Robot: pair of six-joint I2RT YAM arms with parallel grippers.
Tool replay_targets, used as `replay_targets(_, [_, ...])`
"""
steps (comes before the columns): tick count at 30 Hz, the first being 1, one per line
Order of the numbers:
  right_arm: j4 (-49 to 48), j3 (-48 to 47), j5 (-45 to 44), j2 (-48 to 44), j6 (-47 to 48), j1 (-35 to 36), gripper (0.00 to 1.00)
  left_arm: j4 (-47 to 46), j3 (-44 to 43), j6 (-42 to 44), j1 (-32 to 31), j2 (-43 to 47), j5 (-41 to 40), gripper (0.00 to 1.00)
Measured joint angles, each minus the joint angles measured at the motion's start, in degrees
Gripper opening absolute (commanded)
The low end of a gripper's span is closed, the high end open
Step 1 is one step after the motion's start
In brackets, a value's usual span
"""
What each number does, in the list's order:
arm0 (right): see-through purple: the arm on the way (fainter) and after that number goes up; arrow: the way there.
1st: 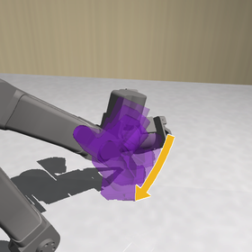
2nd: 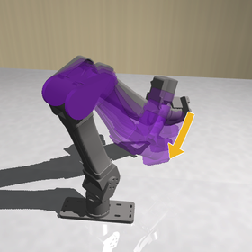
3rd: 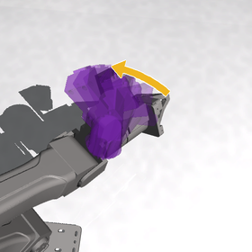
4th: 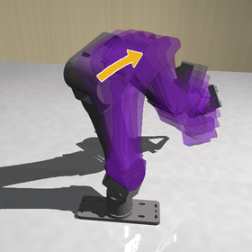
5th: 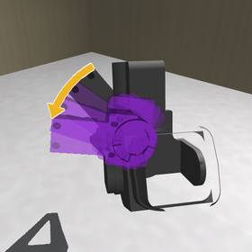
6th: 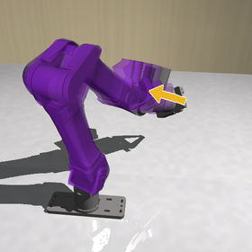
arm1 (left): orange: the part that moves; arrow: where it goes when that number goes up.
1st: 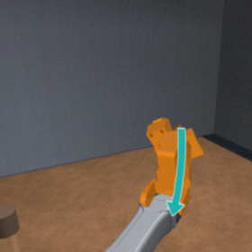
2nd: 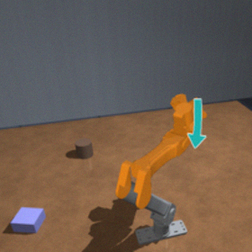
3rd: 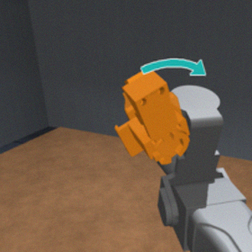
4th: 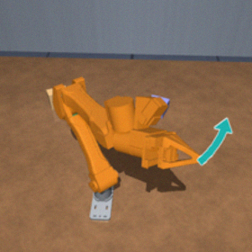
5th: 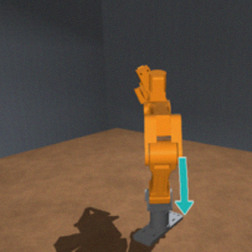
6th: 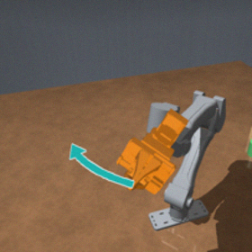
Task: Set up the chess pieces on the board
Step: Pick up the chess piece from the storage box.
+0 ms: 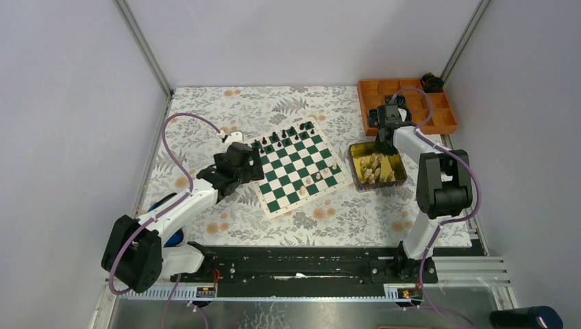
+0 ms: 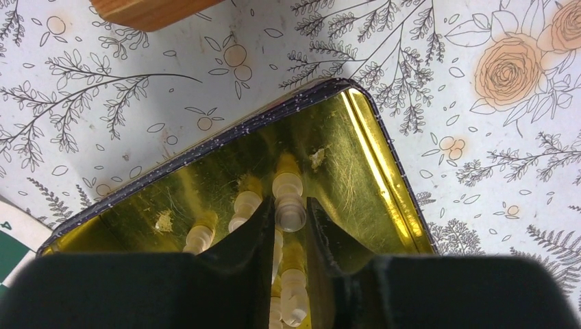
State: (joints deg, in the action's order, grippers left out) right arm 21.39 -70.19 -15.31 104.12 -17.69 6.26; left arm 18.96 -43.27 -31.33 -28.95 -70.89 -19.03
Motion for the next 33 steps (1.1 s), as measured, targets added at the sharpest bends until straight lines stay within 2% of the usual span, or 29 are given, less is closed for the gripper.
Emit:
replay_targets(4, [-0.07,0.0,-0.02,0.0,-0.17,-0.04,0.01,0.0,0.0,0.0,0.0,-0.07,0.0,0.99])
replay_targets(5, [-0.07,0.0,-0.02,0.0,-0.17,-0.04,0.0,-0.02,0.0,0.0,0.0,-0.09,0.0,0.99])
replay_targets(15, [0.09,0.11,-0.11,-0.68,-0.11,-0.04,0.0,-0.04,0.0,0.0,0.0,-0.09,0.02,0.99])
replay_targets(27, [0.15,0.11,0.02,-7.54,0.72,-0.04,0.0,-0.09,0.0,0.02,0.0,0.0,0.04,0.99])
replay_targets(33, [2.05,-0.7,0.46,-9.29,2.67,3.04,0.0,-0.09,0.0,0.02,0.0,0.52,0.04,0.99])
